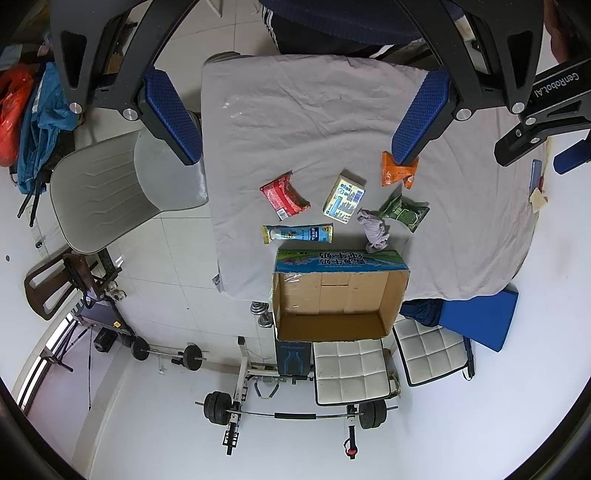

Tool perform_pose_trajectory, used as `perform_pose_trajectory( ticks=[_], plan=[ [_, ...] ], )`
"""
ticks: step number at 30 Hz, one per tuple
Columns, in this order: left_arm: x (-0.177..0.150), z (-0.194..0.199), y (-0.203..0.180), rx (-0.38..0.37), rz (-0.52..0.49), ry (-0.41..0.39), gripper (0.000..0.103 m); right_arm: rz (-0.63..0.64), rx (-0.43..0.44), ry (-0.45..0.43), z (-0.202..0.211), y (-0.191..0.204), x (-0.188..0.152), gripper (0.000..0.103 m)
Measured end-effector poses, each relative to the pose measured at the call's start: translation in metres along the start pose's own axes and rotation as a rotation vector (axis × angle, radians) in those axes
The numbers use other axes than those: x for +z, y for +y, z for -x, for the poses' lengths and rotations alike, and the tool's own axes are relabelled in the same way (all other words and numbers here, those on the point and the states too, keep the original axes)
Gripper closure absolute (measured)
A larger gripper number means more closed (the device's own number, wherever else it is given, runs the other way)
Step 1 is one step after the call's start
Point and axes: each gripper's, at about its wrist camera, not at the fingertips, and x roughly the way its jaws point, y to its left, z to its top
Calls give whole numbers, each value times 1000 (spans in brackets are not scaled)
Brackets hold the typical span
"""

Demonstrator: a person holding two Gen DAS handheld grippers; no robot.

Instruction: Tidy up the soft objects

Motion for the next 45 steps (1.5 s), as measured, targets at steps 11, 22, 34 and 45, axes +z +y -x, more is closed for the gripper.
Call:
perform_pose_trajectory(
  ticks=[11, 22, 34, 45],
  plan=[
    [-3, 5, 0, -9, 1, -17, 0, -11, -8, -18, 7, -7, -8, 0],
    [-4, 8, -1, -8, 3, -33, 0, -16, -7, -23, 12, -9, -6, 0],
    [-1, 15, -1, -6, 2, -51, 0, -17, -6, -31, 16, -8, -4, 0],
    [0, 15, 0, -6, 3, -52, 0, -20, 0, -36, 17, -10, -2, 0]
  ],
)
